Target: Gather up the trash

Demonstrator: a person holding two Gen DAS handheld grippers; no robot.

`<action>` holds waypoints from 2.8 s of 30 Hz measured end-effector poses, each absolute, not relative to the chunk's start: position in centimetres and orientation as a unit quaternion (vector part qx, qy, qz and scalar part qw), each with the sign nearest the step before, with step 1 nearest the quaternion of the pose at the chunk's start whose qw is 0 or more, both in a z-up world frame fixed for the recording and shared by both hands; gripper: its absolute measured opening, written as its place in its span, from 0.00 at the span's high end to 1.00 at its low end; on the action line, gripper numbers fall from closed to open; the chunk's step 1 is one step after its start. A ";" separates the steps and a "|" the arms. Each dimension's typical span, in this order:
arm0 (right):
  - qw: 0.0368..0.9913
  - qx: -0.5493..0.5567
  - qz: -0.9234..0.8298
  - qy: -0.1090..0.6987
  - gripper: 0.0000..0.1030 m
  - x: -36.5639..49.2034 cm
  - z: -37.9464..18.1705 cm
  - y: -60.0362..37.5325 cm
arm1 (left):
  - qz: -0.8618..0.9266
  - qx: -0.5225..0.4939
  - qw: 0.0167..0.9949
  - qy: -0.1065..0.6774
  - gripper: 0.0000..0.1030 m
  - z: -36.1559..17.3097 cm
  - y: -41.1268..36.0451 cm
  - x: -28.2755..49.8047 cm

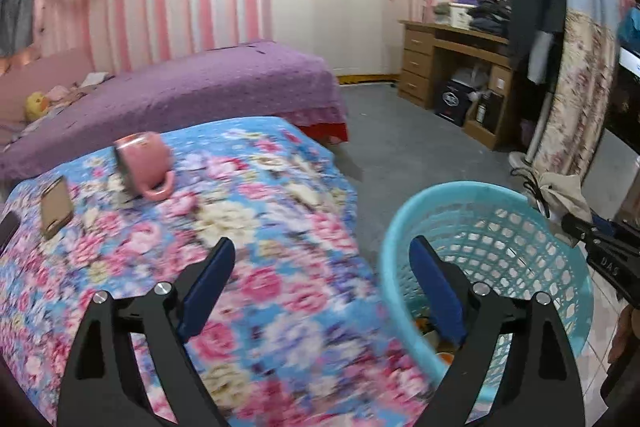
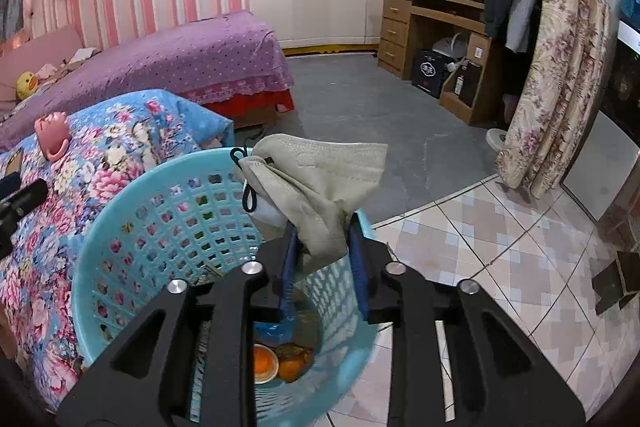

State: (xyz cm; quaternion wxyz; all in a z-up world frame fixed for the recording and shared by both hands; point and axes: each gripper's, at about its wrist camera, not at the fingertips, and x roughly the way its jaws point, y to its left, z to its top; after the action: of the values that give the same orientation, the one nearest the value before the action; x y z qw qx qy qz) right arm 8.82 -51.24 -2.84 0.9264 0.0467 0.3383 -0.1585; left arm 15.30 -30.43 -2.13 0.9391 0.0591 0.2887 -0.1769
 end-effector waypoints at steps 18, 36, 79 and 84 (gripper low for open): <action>0.951 0.006 -0.141 0.274 0.04 8.2 2.3 -43.2 | -0.123 0.034 0.955 0.266 0.05 1.7 -17.6 9.0; 0.978 -0.022 -0.045 0.205 0.04 2.9 5.7 -25.4 | -0.049 0.011 0.966 0.254 0.04 0.9 -4.6 3.1; 0.977 -0.037 -0.022 0.210 0.04 -0.3 2.8 -17.1 | -0.027 -0.009 0.977 0.211 0.04 -0.1 -0.3 0.1; 0.977 -0.041 -0.019 0.211 0.04 -0.2 2.7 -16.7 | -0.023 -0.007 0.978 0.208 0.04 -0.1 -0.1 0.1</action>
State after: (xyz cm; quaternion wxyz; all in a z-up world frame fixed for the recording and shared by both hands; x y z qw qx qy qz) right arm -0.18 -16.66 2.73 0.9765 -0.0407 0.2106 -0.0194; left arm 0.13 -0.07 -0.15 0.9779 -0.0072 0.2077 -0.0230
